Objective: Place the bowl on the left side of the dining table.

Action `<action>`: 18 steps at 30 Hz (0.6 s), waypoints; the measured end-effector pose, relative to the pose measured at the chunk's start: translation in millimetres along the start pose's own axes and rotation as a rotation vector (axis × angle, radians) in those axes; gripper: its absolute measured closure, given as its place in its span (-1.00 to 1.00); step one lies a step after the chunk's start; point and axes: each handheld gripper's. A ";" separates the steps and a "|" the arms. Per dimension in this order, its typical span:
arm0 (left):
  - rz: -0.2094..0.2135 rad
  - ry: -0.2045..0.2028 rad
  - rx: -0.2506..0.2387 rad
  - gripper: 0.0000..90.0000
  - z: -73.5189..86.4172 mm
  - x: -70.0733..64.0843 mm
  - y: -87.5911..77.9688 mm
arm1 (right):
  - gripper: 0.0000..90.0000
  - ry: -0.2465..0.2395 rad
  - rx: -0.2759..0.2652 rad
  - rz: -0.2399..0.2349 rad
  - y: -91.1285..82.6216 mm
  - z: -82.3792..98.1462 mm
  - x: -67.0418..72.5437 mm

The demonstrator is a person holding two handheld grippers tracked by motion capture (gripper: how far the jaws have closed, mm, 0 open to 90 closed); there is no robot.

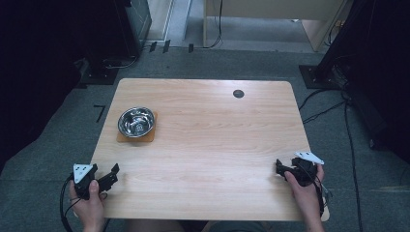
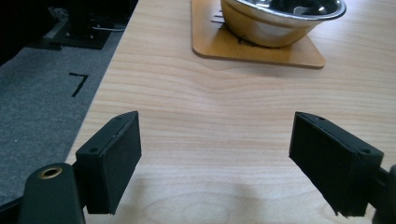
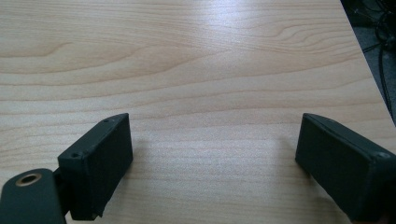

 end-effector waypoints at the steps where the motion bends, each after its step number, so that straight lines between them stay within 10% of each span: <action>1: -0.004 0.000 0.004 -0.63 0.8 2.9 -2.6 | -0.77 0.000 0.000 0.000 0.0 0.0 0.0; 18: -0.004 0.060 0.105 -0.62 3.3 10.2 -8.6 | -0.77 0.000 0.000 0.000 0.0 0.1 0.0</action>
Point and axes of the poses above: each handheld gripper's, and its own axes: y roughly forward along the jaws, z roughly out of its underside, x roughly to its left, and after that the axes turned 13 degrees about z, right-handed
